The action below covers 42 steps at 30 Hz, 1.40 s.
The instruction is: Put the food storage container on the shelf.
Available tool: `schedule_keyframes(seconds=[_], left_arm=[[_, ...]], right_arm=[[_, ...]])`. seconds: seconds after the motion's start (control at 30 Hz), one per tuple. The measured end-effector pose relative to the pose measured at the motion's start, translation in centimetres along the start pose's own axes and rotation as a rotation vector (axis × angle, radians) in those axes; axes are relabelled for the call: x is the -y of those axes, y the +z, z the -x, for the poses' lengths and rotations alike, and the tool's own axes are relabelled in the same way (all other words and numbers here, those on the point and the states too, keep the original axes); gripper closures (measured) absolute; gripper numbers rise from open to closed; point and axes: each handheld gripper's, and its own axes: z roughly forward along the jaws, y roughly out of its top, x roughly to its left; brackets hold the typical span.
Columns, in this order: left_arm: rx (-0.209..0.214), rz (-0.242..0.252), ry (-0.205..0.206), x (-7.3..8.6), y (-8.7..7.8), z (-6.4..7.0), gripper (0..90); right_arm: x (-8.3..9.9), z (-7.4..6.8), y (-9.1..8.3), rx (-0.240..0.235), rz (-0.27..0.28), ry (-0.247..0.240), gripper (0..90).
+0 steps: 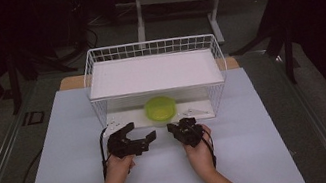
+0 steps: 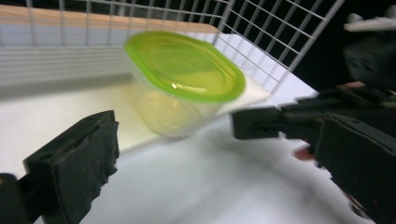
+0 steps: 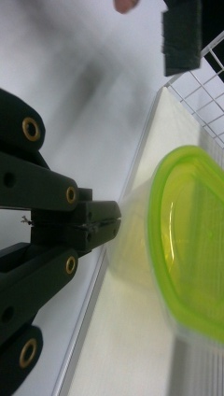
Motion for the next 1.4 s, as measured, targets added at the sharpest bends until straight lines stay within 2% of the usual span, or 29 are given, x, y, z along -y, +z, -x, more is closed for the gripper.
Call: schedule_keyframes(seconds=[0.13, 0.2, 0.33, 0.6, 0.7, 0.87, 1.03, 1.13, 1.2, 1.33, 1.4], left_arm=[[0.005, 0.029, 0.039, 0.8, -0.8, 0.4, 0.4], [-0.009, 0.053, 0.058, 1.1, -1.2, 0.7, 0.5], [-0.007, 0.059, 0.067, 1.5, -1.5, 0.7, 0.5], [0.001, 0.059, 0.047, 1.8, -1.4, 0.5, 0.5], [0.005, 0.056, 0.054, 1.7, -1.3, 0.6, 0.5], [0.012, 0.058, 0.075, 1.4, -1.3, 0.8, 0.5], [0.025, 0.063, 0.077, 1.2, -1.6, 0.9, 0.5], [0.037, 0.062, 0.087, 1.0, -2.0, 0.9, 0.5], [0.05, 0.061, 0.088, 0.9, -2.3, 0.9, 0.5], [0.076, 0.048, 0.1, 0.8, -2.8, 0.9, 0.5], [0.088, 0.038, 0.132, 0.9, -3.1, 1.0, 0.5]], right_arm=[[-0.3, -0.3, 0.9, 0.0, -0.011, 0.005, 89.9], [-0.6, -0.2, 1.3, 0.006, -0.004, 0.004, 89.9], [-1.1, 0.0, 2.0, 0.022, -0.006, 0.005, 89.8], [-2.1, 0.6, 3.1, 0.043, 0.007, 0.039, 89.6], [-2.5, 0.7, 3.6, 0.046, 0.002, 0.033, 89.1], [-2.9, 0.9, 4.0, 0.049, -0.001, 0.049, 88.6], [-2.2, 0.5, 3.2, 0.033, -0.016, 0.04, 87.0], [-1.8, 0.2, 2.3, 0.023, -0.019, 0.017, 85.7], [-1.6, 0.0, 1.6, 0.008, -0.017, 0.018, 83.2], [-1.3, -0.3, 0.1, -0.014, -0.012, -0.004, 72.2], [-1.3, -0.3, -0.5, -0.022, -0.01, -0.019, 67.1]])
